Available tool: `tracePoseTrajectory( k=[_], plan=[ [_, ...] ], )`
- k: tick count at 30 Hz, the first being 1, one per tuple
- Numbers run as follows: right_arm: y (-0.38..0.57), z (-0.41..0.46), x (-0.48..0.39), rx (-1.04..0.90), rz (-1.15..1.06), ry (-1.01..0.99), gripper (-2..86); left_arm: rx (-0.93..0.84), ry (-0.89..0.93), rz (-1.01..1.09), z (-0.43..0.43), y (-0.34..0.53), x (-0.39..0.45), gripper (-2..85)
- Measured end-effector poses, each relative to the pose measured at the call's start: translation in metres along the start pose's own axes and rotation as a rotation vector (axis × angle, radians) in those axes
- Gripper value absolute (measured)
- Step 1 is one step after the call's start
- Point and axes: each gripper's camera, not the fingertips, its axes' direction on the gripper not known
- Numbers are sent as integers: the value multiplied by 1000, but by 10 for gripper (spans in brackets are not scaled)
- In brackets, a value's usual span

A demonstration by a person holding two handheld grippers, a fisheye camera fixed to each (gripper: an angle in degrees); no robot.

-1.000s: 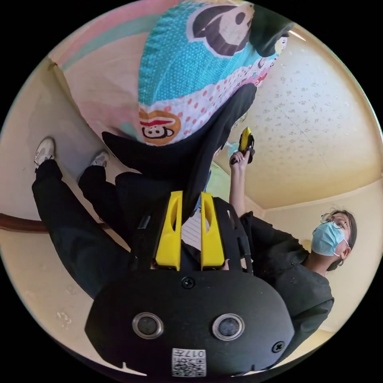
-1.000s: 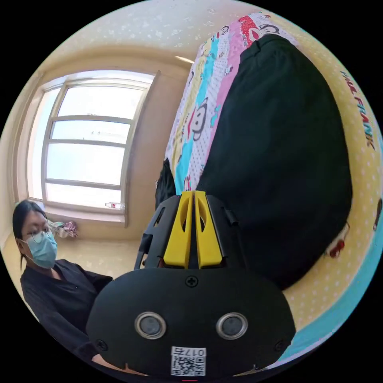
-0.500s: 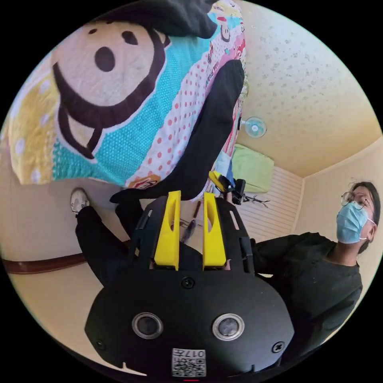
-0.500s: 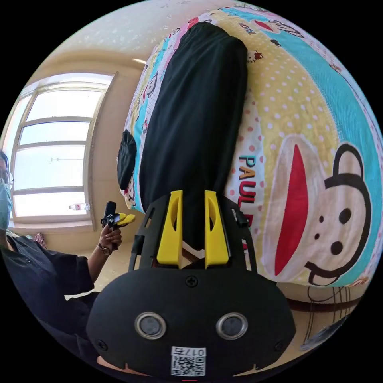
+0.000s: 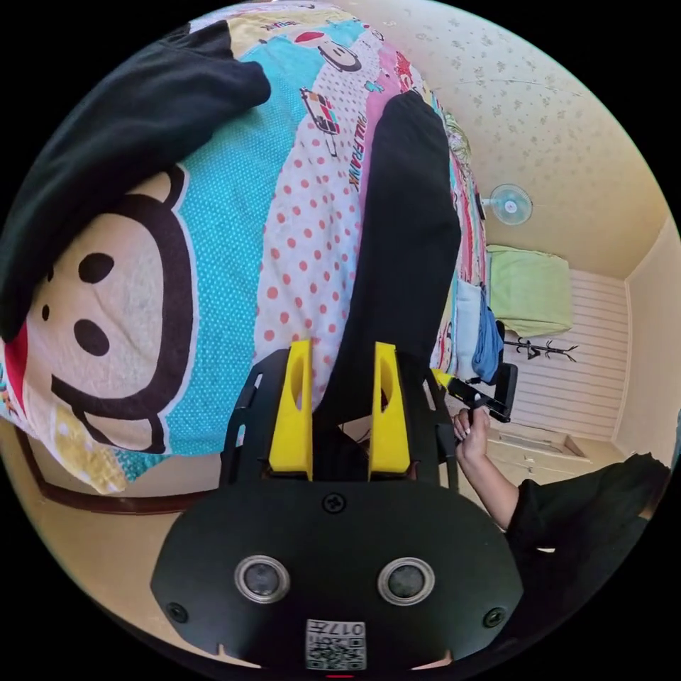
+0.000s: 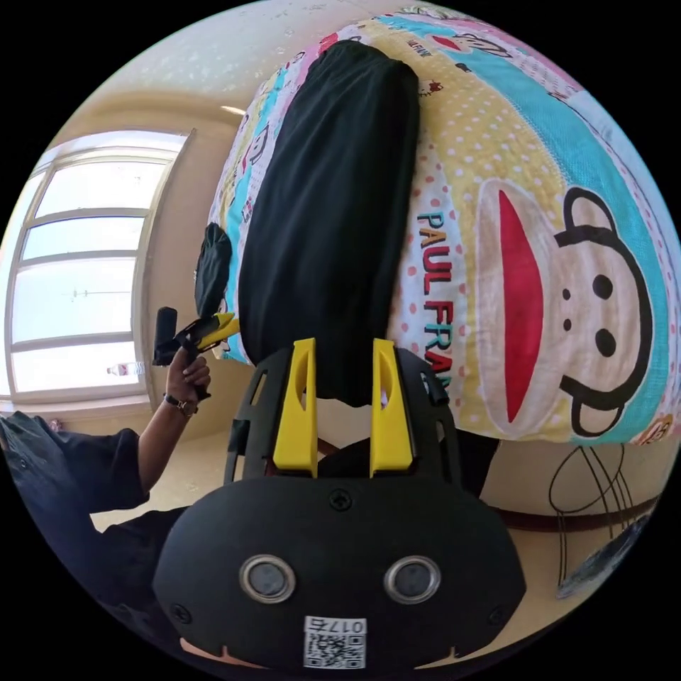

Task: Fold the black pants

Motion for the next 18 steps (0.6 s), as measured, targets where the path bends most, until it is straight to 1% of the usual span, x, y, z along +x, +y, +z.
tracePoseTrajectory(
  k=[3,5,7,9,10,12,14,15,16,18],
  plan=[
    [-3,18,-1,-82,-45,-33,109,0,0,-62,14,6,-3,100],
    [-4,27,2,-101,-19,-39,89,-6,16,-64,19,12,-4,89],
    [-2,29,9,-124,19,-119,45,-47,68,-68,26,16,-4,72],
    [0,21,15,-127,35,-203,34,-141,133,-64,42,23,0,39],
    [3,12,19,-121,44,-259,30,-142,131,-54,43,25,3,34],
    [9,-3,21,-104,51,-310,25,-151,62,41,44,34,23,19],
    [15,-16,19,-98,50,-270,21,-159,-22,150,47,43,45,13],
    [18,-20,16,-115,38,-197,18,-172,-102,183,53,49,54,11],
    [20,-19,15,-146,9,-132,16,-178,-131,183,56,52,56,11],
    [20,-10,21,-188,11,-98,15,-162,-157,141,64,61,54,14]
  ],
)
